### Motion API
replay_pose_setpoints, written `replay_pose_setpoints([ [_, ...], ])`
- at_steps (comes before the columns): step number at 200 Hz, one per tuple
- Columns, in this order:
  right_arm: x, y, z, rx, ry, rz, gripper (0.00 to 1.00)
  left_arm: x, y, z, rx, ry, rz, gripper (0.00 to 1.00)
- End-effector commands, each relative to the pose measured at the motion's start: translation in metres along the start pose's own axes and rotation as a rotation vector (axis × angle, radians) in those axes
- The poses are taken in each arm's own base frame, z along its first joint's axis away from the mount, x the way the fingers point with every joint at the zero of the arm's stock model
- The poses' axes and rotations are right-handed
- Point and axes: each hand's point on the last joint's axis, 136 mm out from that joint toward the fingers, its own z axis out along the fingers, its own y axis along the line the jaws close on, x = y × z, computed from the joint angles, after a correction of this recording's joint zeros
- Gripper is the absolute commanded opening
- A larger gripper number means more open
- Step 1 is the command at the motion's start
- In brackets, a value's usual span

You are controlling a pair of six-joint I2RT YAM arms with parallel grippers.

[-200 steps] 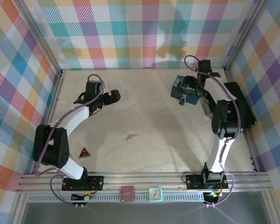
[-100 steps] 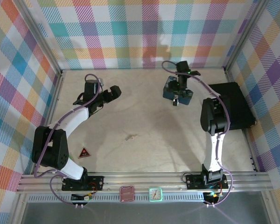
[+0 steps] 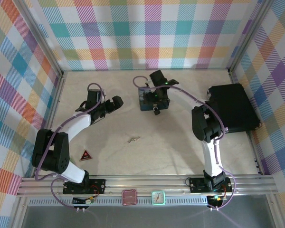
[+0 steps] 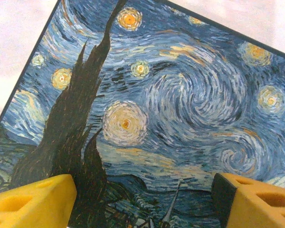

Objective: Unlock a padlock with a key

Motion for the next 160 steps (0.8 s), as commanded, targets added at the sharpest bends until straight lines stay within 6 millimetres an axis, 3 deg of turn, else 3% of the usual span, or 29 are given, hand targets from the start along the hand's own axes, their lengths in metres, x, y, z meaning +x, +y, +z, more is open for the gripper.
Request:
replay_pose_setpoints([
  [1, 0.059, 0.06, 0.027, -0.207, 0.188, -0.162, 0.78, 0.002, 0.002, -0.019, -0.024, -0.017, 0.04, 1.0],
  [22, 0.035, 0.066, 0.014, -0.21, 0.117, -0.164, 0.8, 0.006, 0.01, -0.026, -0.042, -0.046, 0.01, 1.0],
  [40, 0.01, 0.061, -0.008, -0.172, 0.059, -0.097, 0.83, 0.003, 0.016, -0.031, -0.068, -0.086, -0.01, 1.0],
  [68, 0.009, 0.058, -0.055, -0.146, 0.016, 0.036, 0.87, -0.01, 0.016, -0.036, -0.078, -0.142, -0.036, 1.0],
  [88, 0.038, 0.066, -0.079, -0.136, 0.034, 0.07, 0.88, -0.022, 0.017, -0.039, -0.093, -0.19, -0.021, 0.99],
  [106, 0.073, 0.083, -0.086, -0.143, 0.078, 0.09, 0.87, -0.034, 0.024, -0.04, -0.121, -0.226, -0.026, 1.0],
  [132, 0.114, 0.121, -0.08, -0.167, 0.14, 0.088, 0.86, -0.042, 0.034, -0.035, -0.09, -0.226, -0.117, 0.99],
  [160, 0.122, 0.166, -0.062, -0.209, 0.161, 0.07, 0.8, -0.039, 0.04, -0.026, -0.075, -0.204, -0.177, 1.0],
])
